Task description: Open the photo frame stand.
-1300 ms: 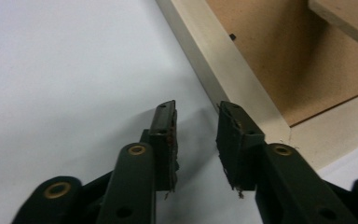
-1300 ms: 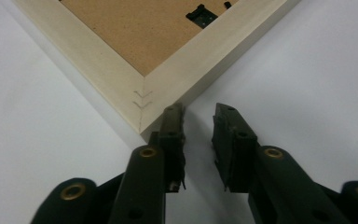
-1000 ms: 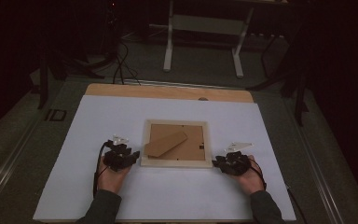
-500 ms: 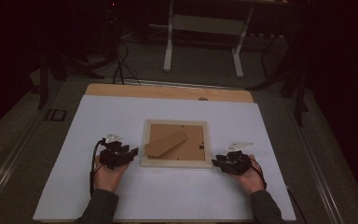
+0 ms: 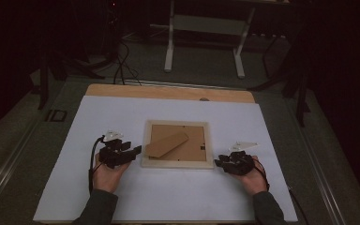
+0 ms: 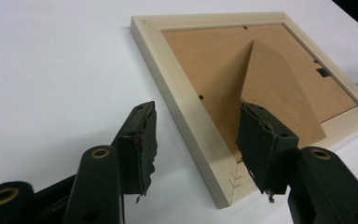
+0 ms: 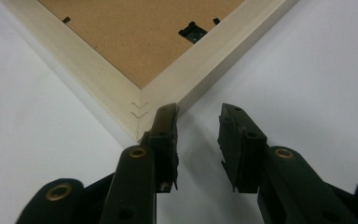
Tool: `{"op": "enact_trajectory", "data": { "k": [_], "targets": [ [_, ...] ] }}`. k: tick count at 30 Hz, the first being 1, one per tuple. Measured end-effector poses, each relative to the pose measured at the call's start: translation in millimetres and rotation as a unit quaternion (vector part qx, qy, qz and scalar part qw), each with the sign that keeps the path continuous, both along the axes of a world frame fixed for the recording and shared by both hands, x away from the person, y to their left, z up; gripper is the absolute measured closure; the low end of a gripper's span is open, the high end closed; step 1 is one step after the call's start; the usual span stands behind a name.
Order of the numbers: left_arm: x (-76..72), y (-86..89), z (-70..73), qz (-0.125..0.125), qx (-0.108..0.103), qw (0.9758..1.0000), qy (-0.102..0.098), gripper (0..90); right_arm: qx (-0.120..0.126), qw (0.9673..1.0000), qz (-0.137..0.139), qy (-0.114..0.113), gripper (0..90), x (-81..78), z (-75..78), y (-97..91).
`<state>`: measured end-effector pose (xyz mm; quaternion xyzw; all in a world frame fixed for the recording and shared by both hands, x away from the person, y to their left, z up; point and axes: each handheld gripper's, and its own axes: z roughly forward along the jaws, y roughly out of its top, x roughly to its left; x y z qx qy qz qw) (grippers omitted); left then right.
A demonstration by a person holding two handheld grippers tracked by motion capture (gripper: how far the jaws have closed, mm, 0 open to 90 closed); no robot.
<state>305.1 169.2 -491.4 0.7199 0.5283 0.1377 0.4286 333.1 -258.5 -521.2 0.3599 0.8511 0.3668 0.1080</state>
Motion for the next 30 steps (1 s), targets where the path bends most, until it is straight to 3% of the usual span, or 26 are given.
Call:
{"op": "enact_trajectory", "data": {
  "k": [9, 14, 18, 22, 30],
  "targets": [
    [2.3, -3.8, 15.2, -0.016, -0.020, 0.9996, -0.013, 48.2, -0.002, 1.0000, 0.002, 0.001, 66.2, 0.8, -1.1, 1.1],
    [4.3, -11.7, 22.4, -0.034, -0.010, 0.9992, -0.017, 48.2, -0.003, 1.0000, 0.003, 0.001, 66.1, 0.8, -0.7, 1.4],
    [9.1, -21.2, 31.4, -0.070, -0.009, 0.9974, -0.017, 48.3, -0.003, 1.0000, 0.005, 0.002, 65.8, 0.9, -0.5, 2.0],
    [15.7, -28.8, 34.0, -0.090, -0.006, 0.9958, -0.016, 49.3, -0.003, 1.0000, 0.004, 0.002, 65.6, 1.3, -0.6, 1.4],
    [29.9, -44.1, 28.0, -0.108, 0.001, 0.9941, -0.001, 50.4, -0.002, 1.0000, 0.003, 0.005, 65.3, 1.7, -0.8, 1.5]
  ]
}}
